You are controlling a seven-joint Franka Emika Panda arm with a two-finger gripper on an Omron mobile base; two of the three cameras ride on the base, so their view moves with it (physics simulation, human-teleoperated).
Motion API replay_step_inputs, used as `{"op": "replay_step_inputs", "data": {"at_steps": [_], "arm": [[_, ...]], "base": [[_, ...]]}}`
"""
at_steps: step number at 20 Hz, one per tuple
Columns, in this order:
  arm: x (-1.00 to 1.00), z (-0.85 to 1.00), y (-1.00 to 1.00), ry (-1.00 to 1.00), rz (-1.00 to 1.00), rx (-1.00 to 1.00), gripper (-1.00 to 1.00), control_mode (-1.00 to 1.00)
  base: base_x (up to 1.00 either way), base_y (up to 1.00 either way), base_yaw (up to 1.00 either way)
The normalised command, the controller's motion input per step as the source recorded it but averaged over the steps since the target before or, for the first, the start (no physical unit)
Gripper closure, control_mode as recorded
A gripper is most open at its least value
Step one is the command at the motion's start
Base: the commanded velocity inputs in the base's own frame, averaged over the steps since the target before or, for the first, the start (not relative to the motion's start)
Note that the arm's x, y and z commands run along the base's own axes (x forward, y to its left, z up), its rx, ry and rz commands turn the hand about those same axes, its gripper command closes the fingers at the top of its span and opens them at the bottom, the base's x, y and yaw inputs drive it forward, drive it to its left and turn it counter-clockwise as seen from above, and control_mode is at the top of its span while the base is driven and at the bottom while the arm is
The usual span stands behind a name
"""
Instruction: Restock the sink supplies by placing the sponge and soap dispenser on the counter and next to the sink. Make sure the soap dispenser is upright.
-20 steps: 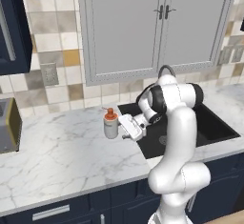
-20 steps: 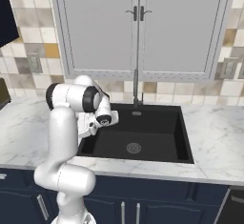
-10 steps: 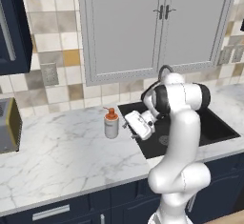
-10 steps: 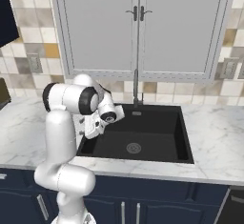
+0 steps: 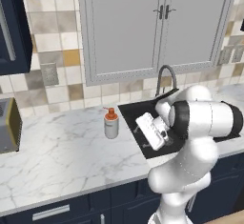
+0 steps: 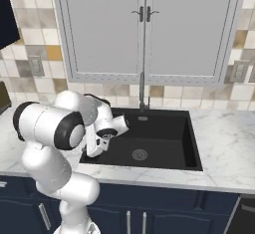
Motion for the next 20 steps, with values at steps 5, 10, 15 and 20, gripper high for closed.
{"op": "replay_step_inputs", "data": {"at_steps": [5, 10, 15, 20], "arm": [[-1.0, 0.75, -0.34, -0.3, -0.07, -0.15, -1.0, -1.0], [-0.94, 0.9, -0.33, -0.28, -0.07, -0.31, -1.0, -1.0], [-0.79, 0.71, -0.22, -0.24, 0.0, -0.45, -1.0, -1.0], [-0.65, 0.24, -0.01, -0.22, 0.0, -0.2, -1.0, -1.0]], "base": [[0.0, 0.0, 0.0], [0.0, 0.0, 0.0], [0.0, 0.0, 0.0], [0.0, 0.0, 0.0]]}}
